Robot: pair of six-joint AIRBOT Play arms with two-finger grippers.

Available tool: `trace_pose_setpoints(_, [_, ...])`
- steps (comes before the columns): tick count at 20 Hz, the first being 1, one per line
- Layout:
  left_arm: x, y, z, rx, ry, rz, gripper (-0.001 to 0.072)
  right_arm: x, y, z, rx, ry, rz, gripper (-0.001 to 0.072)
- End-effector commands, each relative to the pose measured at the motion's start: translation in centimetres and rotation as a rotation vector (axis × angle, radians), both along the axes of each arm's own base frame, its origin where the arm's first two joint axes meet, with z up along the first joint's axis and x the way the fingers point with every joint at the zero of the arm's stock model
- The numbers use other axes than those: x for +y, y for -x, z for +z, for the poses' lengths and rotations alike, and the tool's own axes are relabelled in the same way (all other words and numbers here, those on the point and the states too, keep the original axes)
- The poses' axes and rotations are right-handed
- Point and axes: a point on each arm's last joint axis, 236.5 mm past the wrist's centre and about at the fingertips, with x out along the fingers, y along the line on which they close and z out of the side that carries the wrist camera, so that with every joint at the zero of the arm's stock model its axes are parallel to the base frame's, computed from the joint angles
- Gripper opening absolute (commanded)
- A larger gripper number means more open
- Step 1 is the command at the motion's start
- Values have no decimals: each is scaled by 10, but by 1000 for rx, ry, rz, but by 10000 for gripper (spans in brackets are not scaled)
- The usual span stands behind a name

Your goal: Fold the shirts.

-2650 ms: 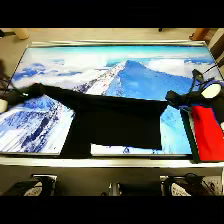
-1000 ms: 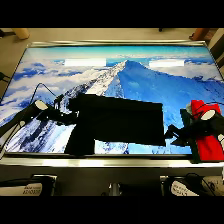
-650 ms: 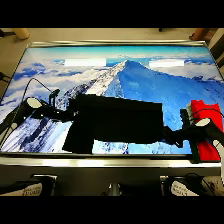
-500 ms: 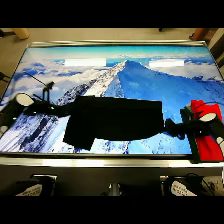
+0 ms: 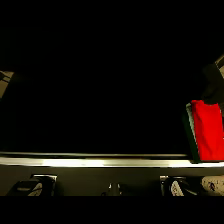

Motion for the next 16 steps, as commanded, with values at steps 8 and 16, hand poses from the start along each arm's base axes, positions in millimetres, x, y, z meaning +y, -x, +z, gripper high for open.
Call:
trace_pose_setpoints(8, [40,18,3,65,-38,174,27,-23,58,-2,98,71,-192,15])
trace_pose_setpoints(16, [32,-166,-337,1020,-140,95,28,-79,-68,-312,1190,-126,-77,14])
